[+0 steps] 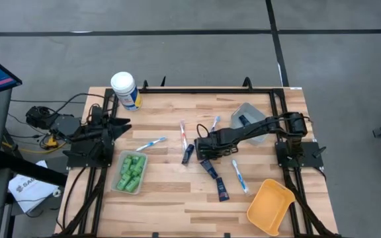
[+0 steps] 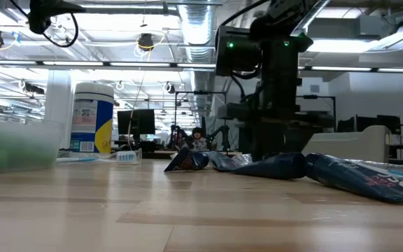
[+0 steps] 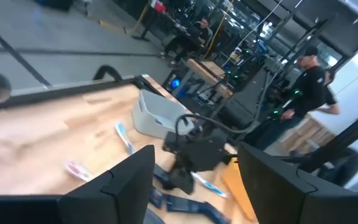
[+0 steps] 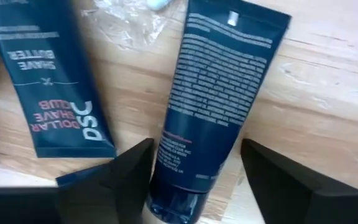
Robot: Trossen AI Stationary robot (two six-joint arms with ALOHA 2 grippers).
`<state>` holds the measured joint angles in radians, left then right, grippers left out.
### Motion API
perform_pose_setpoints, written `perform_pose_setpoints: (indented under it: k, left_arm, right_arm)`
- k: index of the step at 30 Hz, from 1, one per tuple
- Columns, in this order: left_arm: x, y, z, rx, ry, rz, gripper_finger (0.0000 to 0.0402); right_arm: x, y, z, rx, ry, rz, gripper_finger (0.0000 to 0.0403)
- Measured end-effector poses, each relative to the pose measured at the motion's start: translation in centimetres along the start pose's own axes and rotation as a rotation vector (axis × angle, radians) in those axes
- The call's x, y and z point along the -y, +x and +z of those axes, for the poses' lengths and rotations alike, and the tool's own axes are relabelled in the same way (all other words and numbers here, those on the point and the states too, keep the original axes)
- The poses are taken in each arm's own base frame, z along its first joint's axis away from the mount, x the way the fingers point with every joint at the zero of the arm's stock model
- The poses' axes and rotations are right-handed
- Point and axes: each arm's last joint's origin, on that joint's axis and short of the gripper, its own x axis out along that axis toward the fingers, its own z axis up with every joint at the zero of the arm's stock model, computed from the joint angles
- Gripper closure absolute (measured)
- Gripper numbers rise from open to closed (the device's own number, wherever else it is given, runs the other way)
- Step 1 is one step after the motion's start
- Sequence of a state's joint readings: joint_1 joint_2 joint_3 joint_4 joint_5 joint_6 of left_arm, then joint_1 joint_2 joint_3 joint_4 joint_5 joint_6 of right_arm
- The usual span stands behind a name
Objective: Pick & Place Travel size toiletries
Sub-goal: Put the blue shave cream tube into the gray bin
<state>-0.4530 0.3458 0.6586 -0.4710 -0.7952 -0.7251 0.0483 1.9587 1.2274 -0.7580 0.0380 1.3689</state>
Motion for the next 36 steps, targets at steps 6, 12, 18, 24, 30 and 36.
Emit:
perform_pose_setpoints:
  k: [6,12,18,24,30,36]
  left_arm:
    - [-0.1,0.0,0.0,0.01,0.167,0.015,0.0226]
    - [-1.6,0.5,-2.6,-0.02,0.187,0.039,0.0299]
    - [-4.4,1.1,-6.6,-0.064,0.097,0.054,0.0369]
    - [-5.8,1.1,-8.2,-0.048,0.06,0.029,0.0398]
    - [-6.9,1.2,-9.7,-0.048,0.059,0.028,0.0399]
    - [-7.5,1.6,-11.0,-0.049,0.04,0.025,0.0398]
  right_arm:
    - [0.4,-0.3,0.1,-0.008,-0.024,-0.017,0.0255]
    - [0.3,-0.3,0.0,-0.034,-0.064,-0.011,0.0306]
    - [0.6,-0.8,-0.1,-0.068,-0.086,-0.007,0.0298]
    - [1.3,-4.0,0.5,-0.014,-0.106,0.051,0.0307]
    - [3.3,-8.9,1.7,0.093,-0.099,0.119,0.0308]
    - [7.5,-12.8,4.0,0.204,-0.038,0.034,0.0309]
